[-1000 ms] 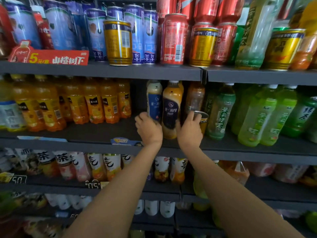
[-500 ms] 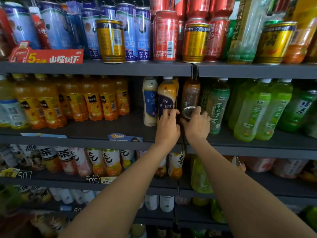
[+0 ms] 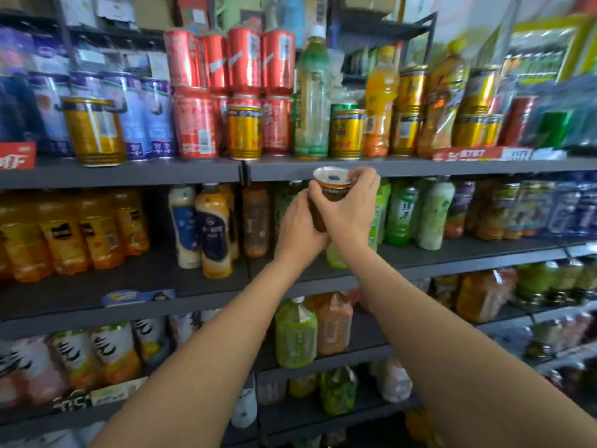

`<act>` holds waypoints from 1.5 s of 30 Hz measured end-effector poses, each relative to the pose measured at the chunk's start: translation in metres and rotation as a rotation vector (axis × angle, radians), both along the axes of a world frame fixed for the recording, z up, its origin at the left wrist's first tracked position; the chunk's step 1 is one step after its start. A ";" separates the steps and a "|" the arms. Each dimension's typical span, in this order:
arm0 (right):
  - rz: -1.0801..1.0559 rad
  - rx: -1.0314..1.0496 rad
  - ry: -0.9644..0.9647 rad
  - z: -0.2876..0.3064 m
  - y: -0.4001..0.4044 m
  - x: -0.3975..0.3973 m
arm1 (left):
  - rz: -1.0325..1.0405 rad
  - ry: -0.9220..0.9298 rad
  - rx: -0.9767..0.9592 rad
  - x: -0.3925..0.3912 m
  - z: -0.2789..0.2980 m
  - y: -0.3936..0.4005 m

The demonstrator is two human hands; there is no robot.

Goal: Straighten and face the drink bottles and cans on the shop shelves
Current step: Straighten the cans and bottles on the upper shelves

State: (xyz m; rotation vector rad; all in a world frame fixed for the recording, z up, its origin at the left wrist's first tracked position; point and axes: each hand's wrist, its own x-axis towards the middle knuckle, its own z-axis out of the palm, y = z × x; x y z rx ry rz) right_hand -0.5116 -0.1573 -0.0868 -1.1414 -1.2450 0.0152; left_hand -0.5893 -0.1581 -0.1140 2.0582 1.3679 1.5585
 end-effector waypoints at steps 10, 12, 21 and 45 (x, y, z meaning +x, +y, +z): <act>0.080 0.095 -0.025 0.083 0.042 0.115 | 0.173 0.067 0.112 0.116 0.094 0.045; 0.114 0.081 -0.027 0.091 0.061 0.144 | 0.221 0.121 0.067 0.142 0.107 0.059; 0.176 0.087 -0.017 0.110 0.112 0.224 | 0.328 0.035 0.075 0.226 0.131 0.105; 0.350 0.119 0.204 0.166 0.218 0.408 | 0.585 0.825 0.518 0.378 0.187 0.180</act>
